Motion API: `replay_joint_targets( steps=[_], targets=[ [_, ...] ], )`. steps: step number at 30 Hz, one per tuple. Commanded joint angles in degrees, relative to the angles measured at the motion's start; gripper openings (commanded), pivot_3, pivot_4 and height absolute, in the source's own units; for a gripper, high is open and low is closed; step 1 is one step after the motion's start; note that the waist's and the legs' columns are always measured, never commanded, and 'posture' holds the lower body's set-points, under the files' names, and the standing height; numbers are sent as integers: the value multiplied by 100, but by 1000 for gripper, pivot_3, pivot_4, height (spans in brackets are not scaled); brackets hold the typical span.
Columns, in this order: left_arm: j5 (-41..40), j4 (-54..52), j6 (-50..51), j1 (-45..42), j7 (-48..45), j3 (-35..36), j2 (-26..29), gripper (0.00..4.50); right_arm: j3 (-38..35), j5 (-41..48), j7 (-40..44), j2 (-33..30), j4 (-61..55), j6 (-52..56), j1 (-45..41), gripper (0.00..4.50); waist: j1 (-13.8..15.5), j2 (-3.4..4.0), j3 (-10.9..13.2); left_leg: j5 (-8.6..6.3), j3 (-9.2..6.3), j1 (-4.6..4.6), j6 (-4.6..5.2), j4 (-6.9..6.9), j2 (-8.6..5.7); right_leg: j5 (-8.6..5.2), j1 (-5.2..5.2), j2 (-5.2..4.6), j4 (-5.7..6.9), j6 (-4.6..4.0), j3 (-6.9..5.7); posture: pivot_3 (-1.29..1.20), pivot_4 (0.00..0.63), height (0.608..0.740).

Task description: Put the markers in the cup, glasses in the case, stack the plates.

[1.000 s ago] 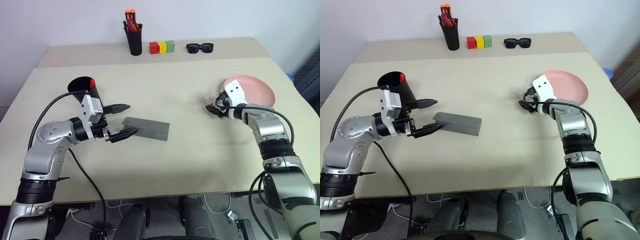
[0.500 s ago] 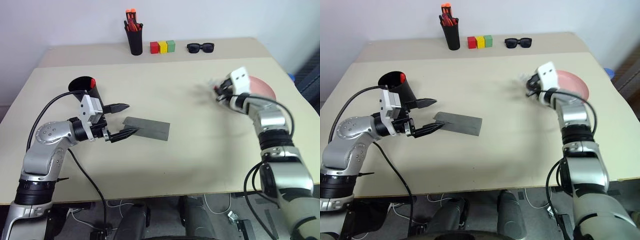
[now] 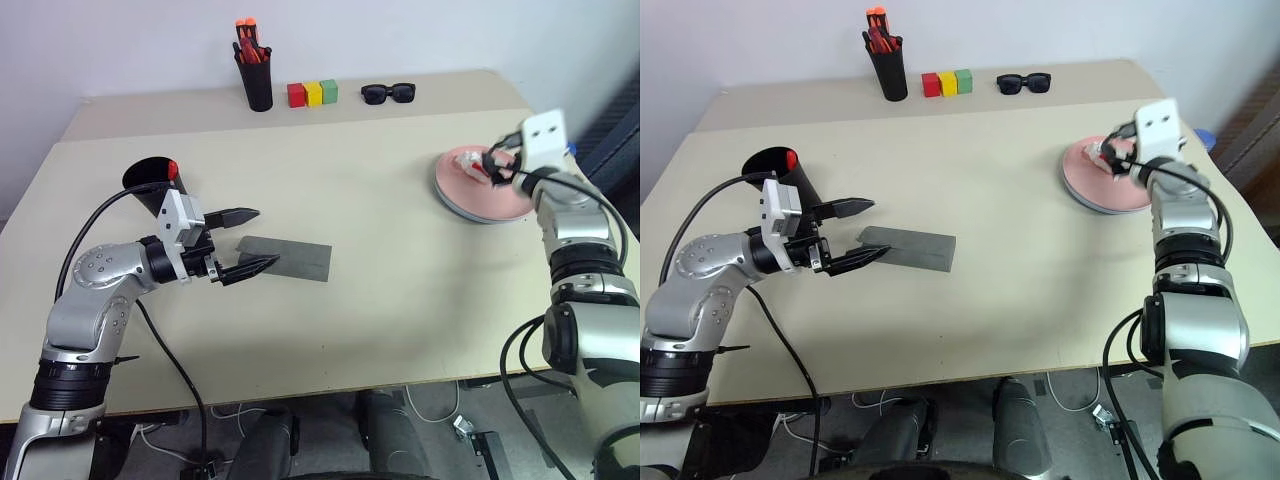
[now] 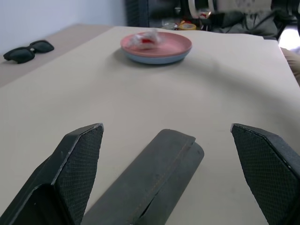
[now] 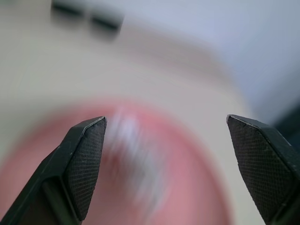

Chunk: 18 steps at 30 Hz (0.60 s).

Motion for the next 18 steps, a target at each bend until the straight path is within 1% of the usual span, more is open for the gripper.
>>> replay_joint_targets(
  steps=[1,2,3,4,5,6,7,8,11,12,15,17,18],
  targets=[
    [-101,-225,-114,167,121,344,38,4500,45,984,1520,427,-1486,395,412,4313,-34,-4,-4,-1,-1,1,1,0,3,0,1,3,0,0,0,0,150,740],
    [-130,-273,-123,293,116,436,65,4500,242,1304,2004,486,-2289,718,851,4313,-25,-6,-5,-1,-5,4,2,1,6,0,3,5,4,0,-1,0,150,740],
    [-138,-324,-118,364,139,467,69,4500,348,1501,2330,496,-2810,934,1148,4313,-9,-7,-6,-1,-8,4,2,2,6,0,4,5,6,0,-2,0,150,740],
    [-219,-411,-59,536,112,579,116,4500,586,1839,2770,421,-3705,1298,1656,4313,36,-6,-6,-2,-11,2,3,1,6,0,4,5,5,0,-3,0,150,740],
    [-271,-496,-4,646,122,632,136,4500,718,2074,3084,345,-4318,1567,2015,4313,72,-5,-6,-5,-12,0,7,1,6,0,3,2,3,0,-3,0,150,740],
    [-348,-582,46,807,118,750,170,4500,828,2608,3503,159,-5057,2121,2446,4313,98,-1,-3,-7,-19,-7,10,0,6,-1,-1,0,3,1,-5,0,150,740],
    [-389,-677,99,896,164,790,176,4500,847,2987,3829,3,-5520,2523,2738,4313,131,9,3,-8,-18,-12,11,3,2,-1,-4,-6,1,2,-4,0,150,740],
    [-459,-721,132,1015,158,897,206,4500,908,3079,3990,-139,-5927,2655,3008,4313,166,14,6,-9,-18,-20,13,8,3,1,-7,-17,-1,6,-4,0,150,740],
    [-548,-890,109,1457,176,1179,235,4500,889,3110,4107,-381,-6508,2743,3487,4313,208,12,4,-12,-4,-17,19,28,-2,11,4,-25,-7,21,0,0,150,740],
    [-560,-914,66,1608,144,1242,231,4500,891,3097,4135,-466,-6612,2770,3575,4313,209,10,3,-13,0,-1,21,28,-2,9,19,-23,-10,22,0,0,150,740],
    [-522,-949,-57,1802,134,1258,189,4500,808,3092,4143,-585,-6634,2794,3592,4313,216,8,2,-13,0,19,21,31,3,5,46,-6,-15,22,-3,0,150,740],
    [-321,-860,-450,2049,31,1252,126,4500,753,3027,4133,-655,-6714,2720,3708,4313,219,8,2,-12,0,20,20,34,4,5,46,-4,-11,21,-3,0,150,740],
    [-366,-836,-466,2176,-22,1271,117,4500,735,2947,4132,-731,-6759,2684,3807,4313,222,8,2,-12,-1,21,19,34,4,7,46,-4,-10,18,-4,0,150,740]
  ],
)
